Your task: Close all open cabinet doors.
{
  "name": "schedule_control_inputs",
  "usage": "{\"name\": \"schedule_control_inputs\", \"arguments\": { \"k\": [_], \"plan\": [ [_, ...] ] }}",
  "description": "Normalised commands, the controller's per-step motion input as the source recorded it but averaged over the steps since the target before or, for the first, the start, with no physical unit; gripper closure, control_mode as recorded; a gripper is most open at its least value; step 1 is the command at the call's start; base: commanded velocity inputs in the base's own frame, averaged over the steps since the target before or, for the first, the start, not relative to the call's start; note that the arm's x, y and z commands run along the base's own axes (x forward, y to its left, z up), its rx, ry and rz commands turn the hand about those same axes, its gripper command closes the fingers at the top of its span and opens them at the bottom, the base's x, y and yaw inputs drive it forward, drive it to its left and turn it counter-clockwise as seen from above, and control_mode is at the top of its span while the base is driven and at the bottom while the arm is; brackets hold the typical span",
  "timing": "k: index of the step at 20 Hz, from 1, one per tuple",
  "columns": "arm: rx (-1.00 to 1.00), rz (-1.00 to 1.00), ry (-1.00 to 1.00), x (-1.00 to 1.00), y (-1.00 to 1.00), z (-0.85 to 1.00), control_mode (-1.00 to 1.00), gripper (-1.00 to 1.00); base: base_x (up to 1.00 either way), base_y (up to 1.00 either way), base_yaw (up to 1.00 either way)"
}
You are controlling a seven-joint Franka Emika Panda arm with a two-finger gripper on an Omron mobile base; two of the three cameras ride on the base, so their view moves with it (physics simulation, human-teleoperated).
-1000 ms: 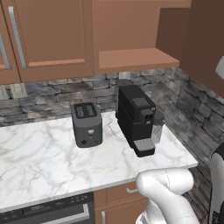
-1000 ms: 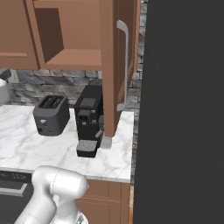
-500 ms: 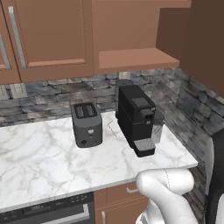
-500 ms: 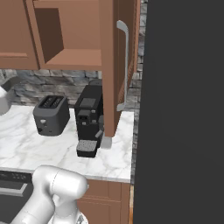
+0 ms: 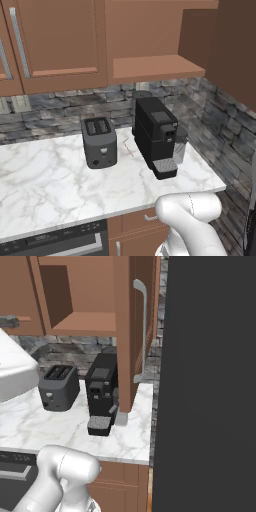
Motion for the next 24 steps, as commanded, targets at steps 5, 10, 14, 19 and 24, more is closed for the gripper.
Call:
{"name": "schedule_control_inputs", "arguments": {
  "k": [5, 10, 14, 19, 24],
  "plan": [
    [0.0, 0.0, 0.0, 0.1, -0.24, 0.0, -1.0, -1.0, 0.0, 0.0, 0.0],
    [0.0, 0.0, 0.0, 0.24, 0.0, 0.0, -1.0, -1.0, 0.0, 0.0, 0.0],
    [0.0, 0.0, 0.0, 0.36, -0.07, -0.08, -1.0, -1.0, 0.0, 0.0, 0.0],
    [0.0, -0.06, 0.0, 0.24, -0.34, -0.11, -1.0, -1.0, 0.0, 0.0, 0.0],
    [0.0, -0.05, 0.0, 0.06, -0.27, 0.0, -1.0, -1.0, 0.0, 0.0, 0.0]
  ]
}}
